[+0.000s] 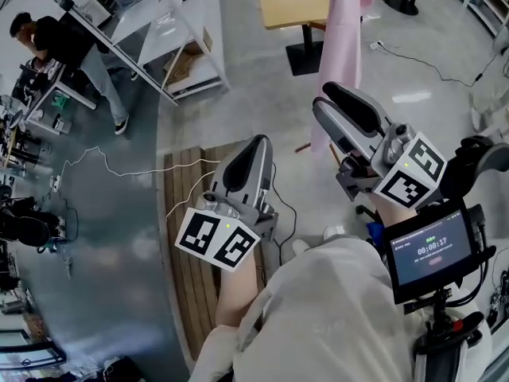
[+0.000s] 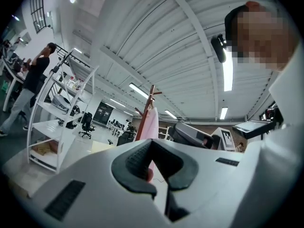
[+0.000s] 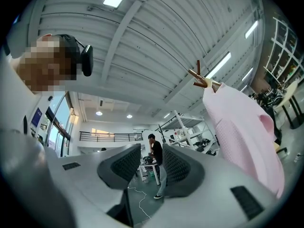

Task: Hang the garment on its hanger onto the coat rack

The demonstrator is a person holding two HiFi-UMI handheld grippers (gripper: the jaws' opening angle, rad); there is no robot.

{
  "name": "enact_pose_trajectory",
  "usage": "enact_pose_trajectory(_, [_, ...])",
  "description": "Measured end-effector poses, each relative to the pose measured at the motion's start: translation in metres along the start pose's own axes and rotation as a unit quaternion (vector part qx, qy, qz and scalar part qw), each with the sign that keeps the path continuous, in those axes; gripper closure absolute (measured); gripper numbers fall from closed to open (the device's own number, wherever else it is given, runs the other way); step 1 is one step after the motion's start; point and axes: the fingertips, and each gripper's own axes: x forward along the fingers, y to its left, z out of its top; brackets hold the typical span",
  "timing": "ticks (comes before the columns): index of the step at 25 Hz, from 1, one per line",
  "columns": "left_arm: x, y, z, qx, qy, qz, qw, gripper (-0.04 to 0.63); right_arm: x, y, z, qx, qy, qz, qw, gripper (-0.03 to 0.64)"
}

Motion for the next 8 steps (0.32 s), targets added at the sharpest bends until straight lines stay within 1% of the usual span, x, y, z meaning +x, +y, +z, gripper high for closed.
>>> enact_pose_trajectory(4, [-0.001,0.000,-0.008,0.019,0.002,0.007,0.9998,0.591,-0.002,0.008,-0.011,0.002,0.002,0.013,1.000,0.462])
enact_pose_trajectory(8, [-0.004,-0.002,-0.010,0.018,-0.005,0.006,0.9998,0.591,-0.009,0.014,-0.017,0.005,0.001,0.019,1.000,0.462])
